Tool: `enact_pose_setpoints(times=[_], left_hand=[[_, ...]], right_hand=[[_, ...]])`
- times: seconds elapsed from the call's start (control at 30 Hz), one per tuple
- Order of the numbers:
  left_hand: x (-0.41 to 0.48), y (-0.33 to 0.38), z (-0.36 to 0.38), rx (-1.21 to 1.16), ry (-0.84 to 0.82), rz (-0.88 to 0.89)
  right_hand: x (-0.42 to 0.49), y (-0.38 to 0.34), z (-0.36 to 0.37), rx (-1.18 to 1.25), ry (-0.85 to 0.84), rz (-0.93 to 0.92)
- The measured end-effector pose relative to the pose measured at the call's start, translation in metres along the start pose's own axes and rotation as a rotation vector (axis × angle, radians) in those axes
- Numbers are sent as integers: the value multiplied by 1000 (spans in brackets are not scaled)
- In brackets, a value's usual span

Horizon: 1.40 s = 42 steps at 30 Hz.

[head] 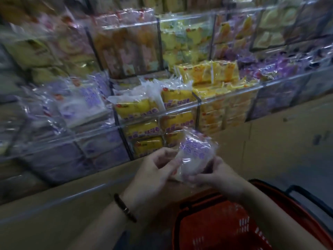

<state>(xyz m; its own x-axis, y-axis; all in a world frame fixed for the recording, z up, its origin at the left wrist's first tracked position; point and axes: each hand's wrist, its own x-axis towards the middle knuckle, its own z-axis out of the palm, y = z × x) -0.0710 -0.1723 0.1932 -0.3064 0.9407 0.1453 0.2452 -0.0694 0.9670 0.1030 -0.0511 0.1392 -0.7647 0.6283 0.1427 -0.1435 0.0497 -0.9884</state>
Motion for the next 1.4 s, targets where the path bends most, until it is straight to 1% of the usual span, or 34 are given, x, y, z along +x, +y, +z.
enact_pose_setpoints(times=[0.07, 0.17, 0.2, 0.23, 0.3, 0.4, 0.5, 0.53, 0.6, 0.7, 0.77, 0.83, 0.87, 0.93, 1.0, 1.07, 1.17, 1.27, 1.33, 1.4], left_hand=[[-9, 15, -23, 92, -17, 72], [-22, 40, -71, 208, -58, 116], [-26, 49, -89, 246, -82, 117], [-30, 57, -106, 288, -100, 122], [-39, 77, -139, 374, -92, 147], [-52, 104, -183, 462, 19, 190], [-62, 126, -221, 462, 133, 223], [-67, 133, -232, 460, 150, 230], [-76, 144, -254, 539, 157, 240], [-86, 156, -281, 624, 185, 221], [-82, 158, -300, 631, 245, 192], [-74, 157, -318, 633, 299, 167], [-70, 154, -326, 650, 319, 159], [-59, 149, -338, 679, 341, 143], [-48, 144, -343, 680, 332, 138], [-37, 141, -345, 697, 330, 171], [-21, 137, -344, 731, 327, 225], [-8, 130, -345, 760, 273, 184], [-2, 125, -350, 840, 225, 124], [4, 118, -356, 929, 201, 104]], right_hand=[[4, -11, 16, -19, -13, -81], [11, -40, 47, 64, 106, -198], [14, -51, 59, 72, 100, -236], [16, -62, 70, 63, 60, -277], [24, -86, 93, -24, -38, -336], [41, -123, 124, -244, -113, -393], [64, -157, 158, -429, -119, -462], [74, -167, 170, -469, -106, -479], [92, -183, 191, -565, -61, -518], [116, -201, 221, -675, -63, -484], [131, -209, 236, -721, -128, -442], [149, -212, 244, -796, -129, -438], [158, -214, 245, -872, -94, -446], [177, -220, 245, -1103, -44, -448], [193, -221, 245, -1361, -74, -376], [204, -215, 247, -1540, -127, -342], [215, -206, 245, -1675, -110, -378], [220, -213, 236, -1814, -25, -403], [222, -220, 229, -1833, 26, -400], [222, -224, 226, -1789, -3, -352]])
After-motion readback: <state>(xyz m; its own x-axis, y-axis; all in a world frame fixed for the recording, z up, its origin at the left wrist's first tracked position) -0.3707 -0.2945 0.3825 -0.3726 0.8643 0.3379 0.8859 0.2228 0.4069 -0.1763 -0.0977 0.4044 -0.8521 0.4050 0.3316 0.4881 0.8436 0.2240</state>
